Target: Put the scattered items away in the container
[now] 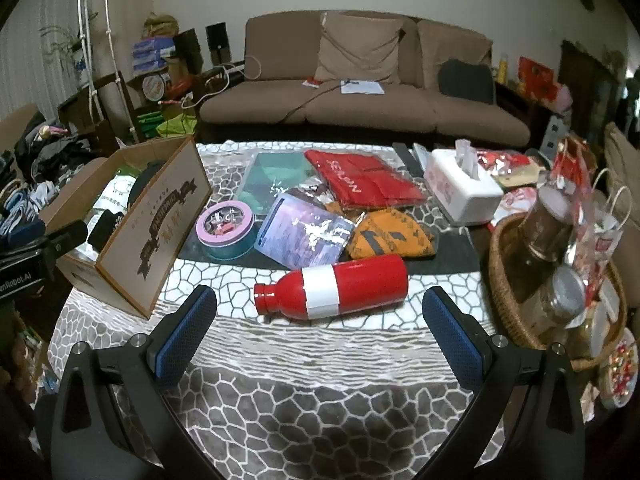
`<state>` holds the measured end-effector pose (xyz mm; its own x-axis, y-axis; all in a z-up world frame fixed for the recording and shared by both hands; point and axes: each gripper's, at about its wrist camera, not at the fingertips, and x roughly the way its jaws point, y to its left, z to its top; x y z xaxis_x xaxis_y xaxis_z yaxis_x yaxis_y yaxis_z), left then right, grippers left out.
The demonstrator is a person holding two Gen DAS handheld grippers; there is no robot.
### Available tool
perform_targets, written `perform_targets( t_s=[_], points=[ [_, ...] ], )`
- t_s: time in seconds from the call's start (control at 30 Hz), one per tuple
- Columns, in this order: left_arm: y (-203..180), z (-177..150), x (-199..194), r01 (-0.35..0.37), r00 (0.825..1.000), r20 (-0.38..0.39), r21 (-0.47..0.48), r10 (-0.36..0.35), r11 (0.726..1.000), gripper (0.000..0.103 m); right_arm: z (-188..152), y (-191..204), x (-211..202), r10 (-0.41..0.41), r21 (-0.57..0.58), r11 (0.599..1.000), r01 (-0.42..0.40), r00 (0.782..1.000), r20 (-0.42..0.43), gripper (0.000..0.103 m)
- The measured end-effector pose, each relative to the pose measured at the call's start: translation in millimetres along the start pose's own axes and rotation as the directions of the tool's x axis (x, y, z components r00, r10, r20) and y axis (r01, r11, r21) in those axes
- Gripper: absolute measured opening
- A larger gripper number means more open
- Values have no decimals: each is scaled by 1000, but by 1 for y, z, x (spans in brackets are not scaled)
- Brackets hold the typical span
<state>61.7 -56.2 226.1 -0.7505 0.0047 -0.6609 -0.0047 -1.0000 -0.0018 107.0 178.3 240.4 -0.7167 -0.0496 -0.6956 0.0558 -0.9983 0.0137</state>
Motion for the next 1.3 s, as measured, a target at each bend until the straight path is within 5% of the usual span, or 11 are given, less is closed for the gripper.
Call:
perform_targets(
  t_s=[0.7,1.3],
  points=[
    [-15,19,22,41,999,-34,32,-39,999,103,31,-16,16,-4,15,1000,4,999,-48,103],
    [-83,-12,100,147,980,-155,137,-126,980,103,25,-83,98,57,130,991,-35,985,-166,103]
  ],
)
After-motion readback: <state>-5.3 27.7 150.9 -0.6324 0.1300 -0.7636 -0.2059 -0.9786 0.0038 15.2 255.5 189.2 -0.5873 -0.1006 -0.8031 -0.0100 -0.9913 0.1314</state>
